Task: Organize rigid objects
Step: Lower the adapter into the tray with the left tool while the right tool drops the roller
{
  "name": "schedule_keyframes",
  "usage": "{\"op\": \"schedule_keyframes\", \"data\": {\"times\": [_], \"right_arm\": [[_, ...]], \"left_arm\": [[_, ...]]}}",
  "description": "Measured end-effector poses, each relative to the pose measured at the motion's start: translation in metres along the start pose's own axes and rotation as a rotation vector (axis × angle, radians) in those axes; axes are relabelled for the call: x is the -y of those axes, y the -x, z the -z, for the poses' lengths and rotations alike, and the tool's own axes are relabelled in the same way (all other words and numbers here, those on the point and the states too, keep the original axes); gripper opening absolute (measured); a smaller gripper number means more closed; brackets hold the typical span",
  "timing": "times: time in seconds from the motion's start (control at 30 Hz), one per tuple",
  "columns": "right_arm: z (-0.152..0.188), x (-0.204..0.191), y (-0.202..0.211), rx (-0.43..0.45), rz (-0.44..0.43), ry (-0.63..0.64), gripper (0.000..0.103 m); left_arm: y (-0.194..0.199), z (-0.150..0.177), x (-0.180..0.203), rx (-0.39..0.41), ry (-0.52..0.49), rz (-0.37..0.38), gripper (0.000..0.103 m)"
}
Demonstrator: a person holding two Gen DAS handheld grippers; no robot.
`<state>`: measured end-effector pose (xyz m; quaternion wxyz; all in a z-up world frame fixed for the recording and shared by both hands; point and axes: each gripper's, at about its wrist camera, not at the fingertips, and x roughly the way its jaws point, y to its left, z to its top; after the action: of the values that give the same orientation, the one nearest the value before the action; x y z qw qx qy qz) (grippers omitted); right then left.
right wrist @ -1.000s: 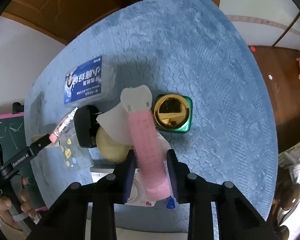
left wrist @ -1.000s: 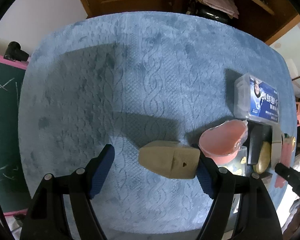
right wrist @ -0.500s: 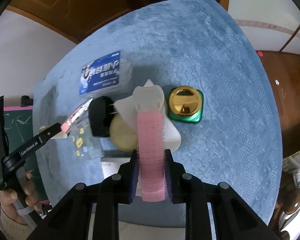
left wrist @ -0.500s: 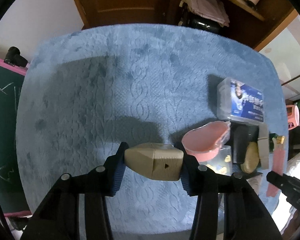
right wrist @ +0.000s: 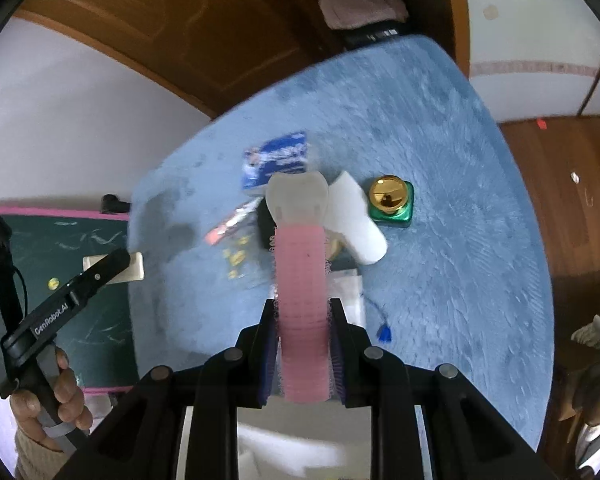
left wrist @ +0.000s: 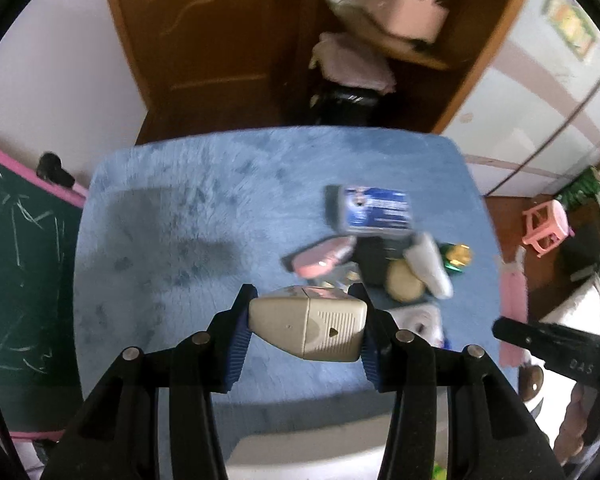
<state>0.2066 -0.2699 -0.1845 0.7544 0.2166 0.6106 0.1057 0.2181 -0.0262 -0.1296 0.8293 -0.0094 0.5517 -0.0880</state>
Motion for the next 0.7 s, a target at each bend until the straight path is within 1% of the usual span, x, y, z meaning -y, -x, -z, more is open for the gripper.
{"op": "schedule_keyframes", "data": {"times": [0.13, 0.23, 0.37, 0.43, 0.5, 0.7], "right_arm": [[0.025, -0.022, 0.034, 0.049, -0.014, 0.071, 0.024], [0.049, -0.038, 0.056, 0.080, -0.020, 0.129, 0.024], [0.089, -0.055, 0.082, 0.114, 0.003, 0.223, 0.024], [0.109, -0.060, 0.090, 0.126, 0.022, 0.267, 0.024], [0.129, -0.064, 0.092, 0.124, 0.045, 0.299, 0.024], [0.170, -0.065, 0.079, 0.080, 0.089, 0.349, 0.024]], "left_arm": [[0.043, 0.024, 0.017, 0.045, -0.046, 0.028, 0.050], [0.064, 0.043, 0.030, 0.053, -0.073, 0.049, 0.050], [0.088, 0.070, 0.045, 0.058, -0.103, 0.049, 0.050], [0.094, 0.082, 0.051, 0.056, -0.114, 0.043, 0.050], [0.096, 0.095, 0.056, 0.053, -0.128, 0.021, 0.050], [0.078, 0.133, 0.060, -0.024, -0.112, -0.013, 0.050]]}}
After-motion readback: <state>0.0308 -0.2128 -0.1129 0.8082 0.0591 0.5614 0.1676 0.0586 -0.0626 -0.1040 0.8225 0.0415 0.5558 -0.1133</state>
